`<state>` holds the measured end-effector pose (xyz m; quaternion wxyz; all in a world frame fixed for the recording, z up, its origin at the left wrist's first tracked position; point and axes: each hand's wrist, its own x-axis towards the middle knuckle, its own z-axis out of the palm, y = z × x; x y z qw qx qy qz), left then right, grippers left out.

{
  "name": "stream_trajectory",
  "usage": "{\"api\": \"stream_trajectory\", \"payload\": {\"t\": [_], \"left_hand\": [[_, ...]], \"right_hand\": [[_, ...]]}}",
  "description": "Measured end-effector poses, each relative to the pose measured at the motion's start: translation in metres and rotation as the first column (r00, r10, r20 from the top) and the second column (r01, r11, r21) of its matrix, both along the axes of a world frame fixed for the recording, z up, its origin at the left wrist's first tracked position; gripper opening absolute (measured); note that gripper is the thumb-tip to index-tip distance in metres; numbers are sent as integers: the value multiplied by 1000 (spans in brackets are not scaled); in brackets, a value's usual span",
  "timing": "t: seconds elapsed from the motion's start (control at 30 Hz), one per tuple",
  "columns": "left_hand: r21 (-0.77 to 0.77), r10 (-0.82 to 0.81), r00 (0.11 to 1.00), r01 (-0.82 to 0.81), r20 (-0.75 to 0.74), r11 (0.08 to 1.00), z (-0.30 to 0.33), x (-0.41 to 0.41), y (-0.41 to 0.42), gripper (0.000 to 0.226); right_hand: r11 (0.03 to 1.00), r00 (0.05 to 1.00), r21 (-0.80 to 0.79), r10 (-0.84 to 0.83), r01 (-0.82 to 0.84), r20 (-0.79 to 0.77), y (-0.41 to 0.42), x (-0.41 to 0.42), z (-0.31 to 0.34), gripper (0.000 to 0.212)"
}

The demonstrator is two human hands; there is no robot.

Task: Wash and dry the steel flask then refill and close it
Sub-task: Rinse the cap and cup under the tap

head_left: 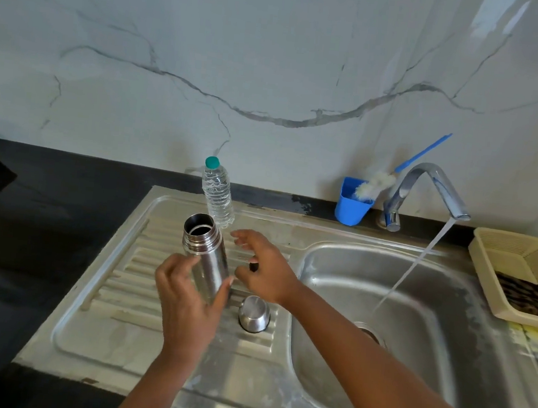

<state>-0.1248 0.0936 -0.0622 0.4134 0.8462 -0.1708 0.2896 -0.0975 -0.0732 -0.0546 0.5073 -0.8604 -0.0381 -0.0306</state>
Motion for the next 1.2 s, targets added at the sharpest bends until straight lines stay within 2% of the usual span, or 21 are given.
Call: {"api": "stream_trajectory", "payload": {"t": [0.1,0.13,0.2,0.33,0.47,0.53,0.6,0.73,0.87,0.93,1.0,1.07,1.2], "left_hand": [[72,-213,975,217,-65,973,-1,-3,-17,39],[85,-284,949,297,-139,951,-3,-2,-23,39],[95,-353,885,397,-305,913,-10,2,-35,53],[128,-279,763,425,-583,896,-25,21,-62,74],[194,-134,663,397,-737,897,-34,41,-82,82],[229,-79,636,388,-768,893,-37,46,-86,81],[241,-54,625,378,-779,894,-39,49,-88,80],[232,-79,662,368,-746,900,-39,45,-92,78],[162,-196,729,389,-656,907,-39,44,-103,75],[125,-260,729,428,-633,895,-35,44,-112,71],[90,-340,675,516,-655,852,-30,38,-143,73],[67,-379,626,568,-681,820,-23,39,-153,76],[49,-473,514,713,-716,700,-20,34,-204,81]], "right_hand": [[990,994,-90,-104,106,17,-11,-1,-17,53],[982,991,-141,-130,129,2,-15,0,-22,51],[961,987,-235,-160,148,-33,-21,2,-30,48],[925,978,-370,-148,85,-145,-29,10,-43,59],[894,952,-448,-128,-10,-277,-33,20,-55,82],[902,948,-431,-135,-3,-289,-33,24,-60,79],[911,958,-413,-130,14,-255,-32,25,-66,66],[941,967,-330,-145,70,-209,-36,20,-69,49],[956,961,-227,-224,184,-163,-58,7,-67,46],[947,945,-166,-298,275,-135,-73,-1,-64,48],[914,907,-127,-401,385,-132,-107,-21,-58,50],[897,889,-109,-440,429,-129,-121,-30,-51,50],[823,809,-106,-569,559,-147,-173,-65,-40,50]]}}
